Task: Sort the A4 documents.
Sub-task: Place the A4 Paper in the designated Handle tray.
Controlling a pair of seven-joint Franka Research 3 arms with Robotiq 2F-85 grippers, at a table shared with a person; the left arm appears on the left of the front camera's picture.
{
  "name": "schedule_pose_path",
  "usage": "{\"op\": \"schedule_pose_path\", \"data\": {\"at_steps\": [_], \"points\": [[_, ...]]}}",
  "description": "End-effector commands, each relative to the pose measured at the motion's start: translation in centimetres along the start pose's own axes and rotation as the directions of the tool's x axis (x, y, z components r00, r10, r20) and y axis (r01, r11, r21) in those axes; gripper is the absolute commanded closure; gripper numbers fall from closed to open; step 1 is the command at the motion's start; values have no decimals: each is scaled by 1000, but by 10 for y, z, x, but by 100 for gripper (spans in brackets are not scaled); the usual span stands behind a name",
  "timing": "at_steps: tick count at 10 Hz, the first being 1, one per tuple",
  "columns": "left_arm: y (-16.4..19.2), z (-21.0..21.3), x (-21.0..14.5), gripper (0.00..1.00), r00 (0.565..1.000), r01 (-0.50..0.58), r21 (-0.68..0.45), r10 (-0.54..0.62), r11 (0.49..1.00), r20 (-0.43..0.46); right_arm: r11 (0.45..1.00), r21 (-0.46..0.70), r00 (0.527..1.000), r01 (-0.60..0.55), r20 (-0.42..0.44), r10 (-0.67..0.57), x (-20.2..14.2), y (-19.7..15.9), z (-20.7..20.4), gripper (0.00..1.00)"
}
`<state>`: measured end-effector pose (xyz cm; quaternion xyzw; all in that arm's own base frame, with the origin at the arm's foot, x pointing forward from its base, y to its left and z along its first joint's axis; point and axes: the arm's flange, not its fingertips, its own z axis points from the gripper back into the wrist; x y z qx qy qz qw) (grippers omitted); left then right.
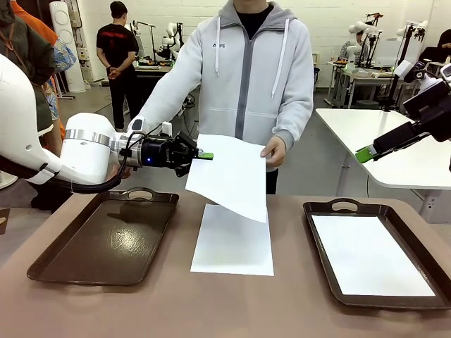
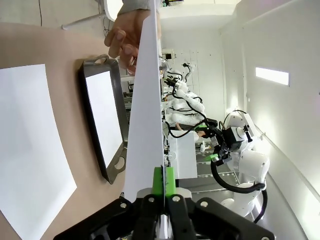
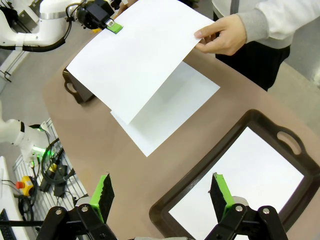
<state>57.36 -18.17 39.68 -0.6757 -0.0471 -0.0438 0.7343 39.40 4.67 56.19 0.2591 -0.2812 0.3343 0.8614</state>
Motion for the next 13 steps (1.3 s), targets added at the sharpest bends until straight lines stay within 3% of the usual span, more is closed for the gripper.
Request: {"op": "schedule_pose_path", "data": {"at_steps": [1,11,13], "points": [[1,-1,1,100,1000,0,4,0,1000,6,1000,2,1000,2,-1,-2,0,-1,-1,0],[0,0,0,99,1000,0,0,0,1000,0,1000,2,1000,2,-1,-2,0,-1,-1,0],[-17,17,-27,99,996,26,106,-18,994,-84,1000,2,1000,2,-1,-2,0,-1,-1,0]]}}
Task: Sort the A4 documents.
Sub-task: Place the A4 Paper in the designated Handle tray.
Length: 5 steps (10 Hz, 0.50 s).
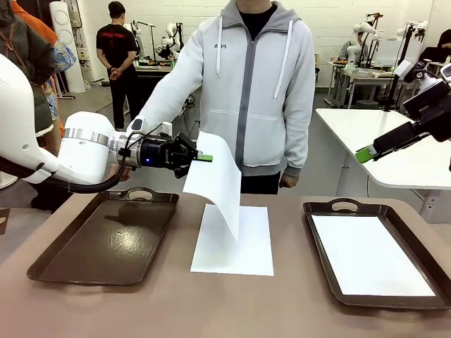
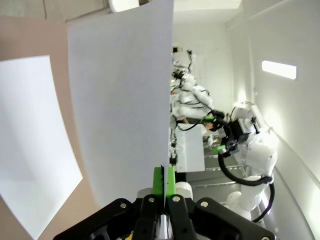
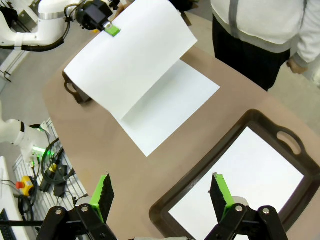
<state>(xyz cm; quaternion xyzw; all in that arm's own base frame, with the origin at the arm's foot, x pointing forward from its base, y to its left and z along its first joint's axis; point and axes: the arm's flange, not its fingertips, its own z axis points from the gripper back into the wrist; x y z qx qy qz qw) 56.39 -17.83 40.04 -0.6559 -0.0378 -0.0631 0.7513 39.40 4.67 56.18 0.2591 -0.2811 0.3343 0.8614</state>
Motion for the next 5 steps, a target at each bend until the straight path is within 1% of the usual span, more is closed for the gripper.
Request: {"op": "schedule_pose_path", "data": {"at_steps": [1,3,5], "points": [[-18,32,-31,99,998,2,69,2,998,-59,1000,2,1000,2,-1,-2,0,-1,-1,0],[-28,72,-54,99,997,8,114,1,993,-74,1000,2,1000,2,-1,-2,0,-1,-1,0],[-18,102,-66,99,998,-25,151,35,988,-61,1000,2,1000,2,-1,-2,0,-1,-1,0]]}}
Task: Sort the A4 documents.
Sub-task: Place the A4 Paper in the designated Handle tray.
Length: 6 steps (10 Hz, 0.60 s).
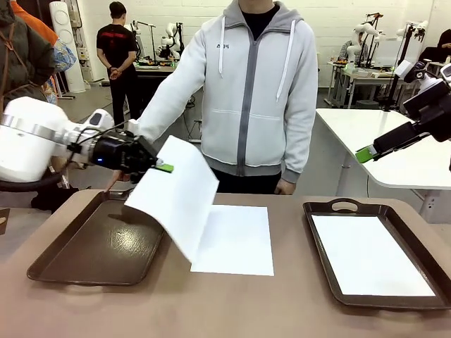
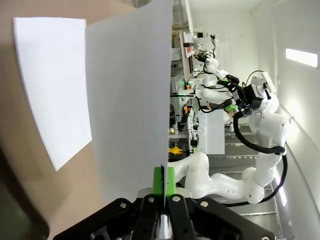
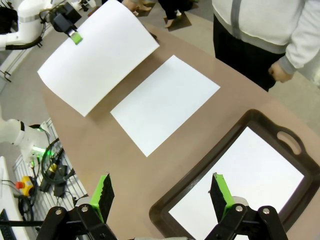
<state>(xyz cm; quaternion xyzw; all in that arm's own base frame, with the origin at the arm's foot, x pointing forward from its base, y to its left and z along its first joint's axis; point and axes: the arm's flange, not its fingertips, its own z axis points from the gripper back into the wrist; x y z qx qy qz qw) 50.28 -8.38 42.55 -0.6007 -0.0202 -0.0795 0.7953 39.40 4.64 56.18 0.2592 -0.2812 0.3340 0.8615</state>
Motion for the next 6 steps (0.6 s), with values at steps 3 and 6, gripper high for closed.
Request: {"op": "schedule_pose_path", "data": {"at_steps": [3,6], "points": [[30,33,-4,99,999,-44,19,44,999,10,1000,2,1000,1,-1,-1,0,0,-1,0],[51,55,2,99,998,-63,56,63,996,4,1000,2,1000,1,-1,-1,0,0,-1,0]]}}
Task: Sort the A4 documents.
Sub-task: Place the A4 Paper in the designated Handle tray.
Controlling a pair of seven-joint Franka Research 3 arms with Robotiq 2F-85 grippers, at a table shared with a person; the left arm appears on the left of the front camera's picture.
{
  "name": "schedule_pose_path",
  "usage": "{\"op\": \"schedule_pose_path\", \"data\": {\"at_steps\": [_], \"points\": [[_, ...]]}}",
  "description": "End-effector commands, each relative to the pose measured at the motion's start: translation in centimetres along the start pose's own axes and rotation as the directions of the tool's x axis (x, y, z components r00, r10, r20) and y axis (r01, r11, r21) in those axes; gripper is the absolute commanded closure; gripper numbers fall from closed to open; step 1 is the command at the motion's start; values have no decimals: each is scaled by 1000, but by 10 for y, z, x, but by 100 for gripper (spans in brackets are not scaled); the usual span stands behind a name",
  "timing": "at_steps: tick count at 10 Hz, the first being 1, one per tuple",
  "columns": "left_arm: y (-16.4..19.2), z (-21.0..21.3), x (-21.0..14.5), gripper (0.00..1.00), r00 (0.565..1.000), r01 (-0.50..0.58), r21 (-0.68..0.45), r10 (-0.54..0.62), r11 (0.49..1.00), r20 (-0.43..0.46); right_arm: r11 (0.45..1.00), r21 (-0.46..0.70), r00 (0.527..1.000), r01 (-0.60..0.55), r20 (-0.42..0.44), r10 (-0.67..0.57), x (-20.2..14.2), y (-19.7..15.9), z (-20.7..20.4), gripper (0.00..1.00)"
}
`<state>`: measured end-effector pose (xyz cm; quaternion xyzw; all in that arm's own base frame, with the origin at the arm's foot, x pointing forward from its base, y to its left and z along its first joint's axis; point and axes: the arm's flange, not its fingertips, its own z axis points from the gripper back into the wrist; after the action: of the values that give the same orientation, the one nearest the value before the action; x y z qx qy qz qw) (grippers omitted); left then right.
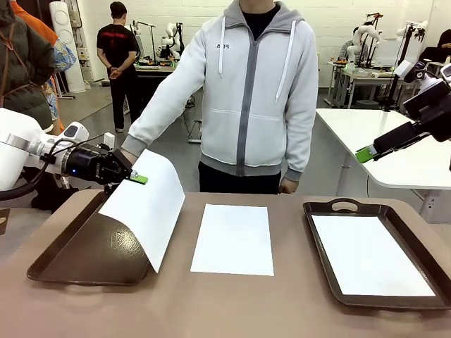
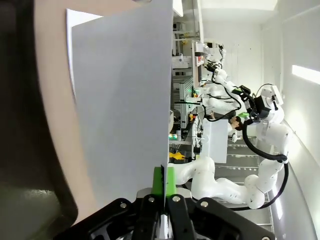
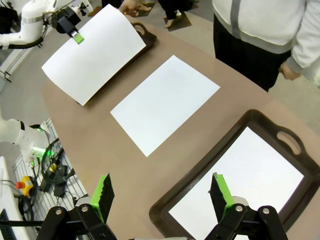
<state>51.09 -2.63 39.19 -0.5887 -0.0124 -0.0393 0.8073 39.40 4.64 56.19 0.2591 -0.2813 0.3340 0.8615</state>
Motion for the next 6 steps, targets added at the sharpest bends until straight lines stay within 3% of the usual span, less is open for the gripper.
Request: {"op": "schedule_pose_path", "data": {"at_steps": [1,6], "points": [[12,18,5,99,1000,-7,85,9,996,-16,1000,2,1000,1,-1,-1,0,0,-1,0],[48,40,21,99,999,-46,365,47,930,6,1000,2,1000,1,-1,-1,0,0,-1,0]]}}
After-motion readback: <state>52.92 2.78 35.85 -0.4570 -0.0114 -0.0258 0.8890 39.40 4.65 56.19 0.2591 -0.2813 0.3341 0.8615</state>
